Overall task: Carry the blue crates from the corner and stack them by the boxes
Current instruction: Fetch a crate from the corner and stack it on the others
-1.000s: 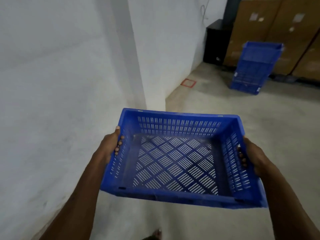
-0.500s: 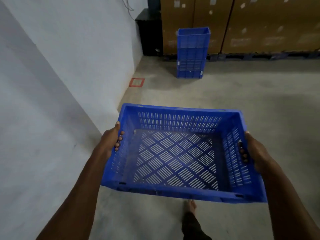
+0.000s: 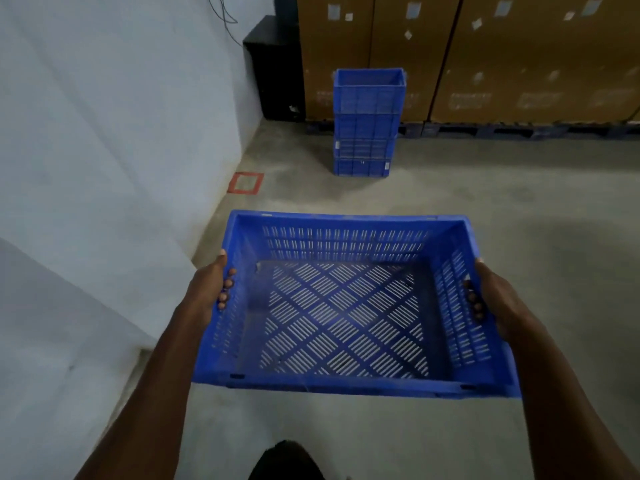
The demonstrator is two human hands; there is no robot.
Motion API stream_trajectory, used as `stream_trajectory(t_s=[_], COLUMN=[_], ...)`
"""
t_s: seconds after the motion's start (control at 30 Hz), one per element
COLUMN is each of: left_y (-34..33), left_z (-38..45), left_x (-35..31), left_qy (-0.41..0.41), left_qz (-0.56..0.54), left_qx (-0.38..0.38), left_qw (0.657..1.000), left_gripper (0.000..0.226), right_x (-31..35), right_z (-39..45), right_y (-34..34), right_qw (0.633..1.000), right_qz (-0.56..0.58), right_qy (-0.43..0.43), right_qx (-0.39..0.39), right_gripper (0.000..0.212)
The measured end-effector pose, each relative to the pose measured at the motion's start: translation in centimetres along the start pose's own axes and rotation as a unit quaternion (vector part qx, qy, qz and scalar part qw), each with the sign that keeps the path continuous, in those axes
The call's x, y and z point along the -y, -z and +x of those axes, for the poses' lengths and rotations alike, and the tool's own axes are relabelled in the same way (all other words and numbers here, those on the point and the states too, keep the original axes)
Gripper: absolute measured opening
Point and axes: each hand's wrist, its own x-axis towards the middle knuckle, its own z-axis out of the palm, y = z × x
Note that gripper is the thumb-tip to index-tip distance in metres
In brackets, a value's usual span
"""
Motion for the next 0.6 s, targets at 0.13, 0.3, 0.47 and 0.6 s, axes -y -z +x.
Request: stream_trajectory(t_s=[0.13,0.3,0.47,0.6], left_y=[-3.4,-7.5,-12.0,-16.5], left_z=[8.8,20.1,31.0,38.7], left_x=[-4.8,-11.4,-19.7,-25.8], left_qy=[0.0,-0.003,-0.01,-0.013], left_qz=[0.005,0.011,0.02,0.024], left_qx=[0.011,0.021,0.049,0.073], left_qw=[1.0,1.0,0.999,0.997], left_gripper=[0.05,0.048,0.047,0.047], right_x=[5.1,11.6,18.5,23.4], right_z=[8.4,17.7,26.6,33.9], right_y=[-2.7,-6.3,-8.3,-9.1], right_qw=[1.0,1.0,0.999,0.997], right_qz=[-0.002,0.007,0.036,0.055], right_qy=[-0.005,-0.01,-0.009,-0.005], right_qx=[0.0,-0.021,-0.04,-0.052], right_gripper=[0.061,0.061,0.067,0.066])
